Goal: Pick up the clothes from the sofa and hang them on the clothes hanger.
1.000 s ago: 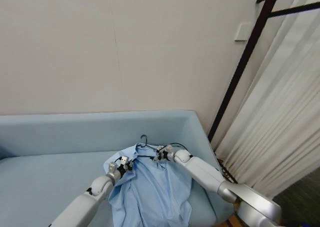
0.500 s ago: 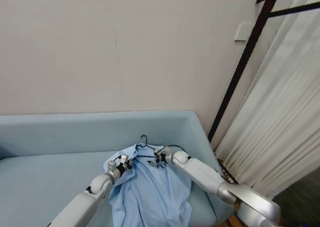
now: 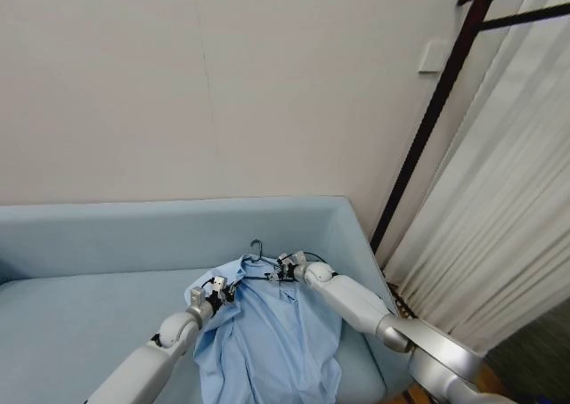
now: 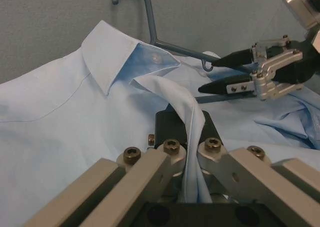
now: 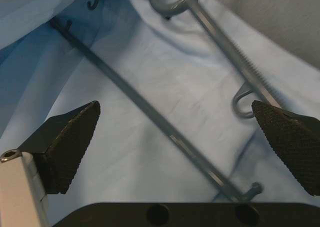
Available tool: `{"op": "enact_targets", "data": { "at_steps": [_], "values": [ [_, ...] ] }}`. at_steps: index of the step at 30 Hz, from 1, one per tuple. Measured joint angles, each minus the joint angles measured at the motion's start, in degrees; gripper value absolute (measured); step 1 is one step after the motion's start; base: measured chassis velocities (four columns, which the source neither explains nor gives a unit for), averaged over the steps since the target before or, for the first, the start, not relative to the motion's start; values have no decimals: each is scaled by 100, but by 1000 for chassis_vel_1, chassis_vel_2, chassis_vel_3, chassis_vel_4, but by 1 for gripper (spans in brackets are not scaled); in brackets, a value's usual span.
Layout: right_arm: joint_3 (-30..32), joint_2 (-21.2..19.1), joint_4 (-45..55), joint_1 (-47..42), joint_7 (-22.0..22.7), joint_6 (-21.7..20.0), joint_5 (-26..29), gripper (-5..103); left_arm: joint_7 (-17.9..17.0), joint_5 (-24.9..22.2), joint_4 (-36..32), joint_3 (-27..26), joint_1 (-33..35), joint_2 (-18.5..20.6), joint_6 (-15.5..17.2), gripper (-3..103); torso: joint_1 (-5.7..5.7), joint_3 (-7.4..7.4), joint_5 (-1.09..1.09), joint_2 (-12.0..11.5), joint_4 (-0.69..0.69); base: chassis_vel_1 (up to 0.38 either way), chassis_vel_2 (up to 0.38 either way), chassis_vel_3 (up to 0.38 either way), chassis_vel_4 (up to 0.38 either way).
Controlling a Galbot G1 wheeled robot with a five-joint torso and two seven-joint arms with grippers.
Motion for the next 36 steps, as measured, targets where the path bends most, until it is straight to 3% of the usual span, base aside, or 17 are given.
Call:
{"op": "enact_targets", "data": {
  "at_steps": [4, 7, 10, 22, 36],
  "values": [
    [-15, -30, 48, -47, -16, -44, 6, 98, 3, -10, 25, 17, -9, -41, -1, 0, 0, 0, -1, 0, -1, 0, 0, 0, 0],
    [-79, -208, 283, -86, -90, -146, -14, 90, 11, -10, 49, 43, -18, -64, -1, 0, 0, 0, -1, 0, -3, 0, 0, 0, 0],
    [-69, -210, 274, -84, -63, -97, -24, 88, 12, -10, 60, 46, -27, -78, -2, 0, 0, 0, -1, 0, -3, 0, 0, 0, 0],
    [52, 308, -787, 289, -46, 316, -513, 88, 11, -4, 45, 38, 5, -101, -5, 0, 0, 0, 0, 0, 0, 0, 0, 0, 0],
    [-103, 183, -338, 115, -268, 19, -545, 88, 45, -3, 150, 27, -35, -116, -24, 0, 0, 0, 0, 0, 0, 0, 0, 0, 0]
  ]
}}
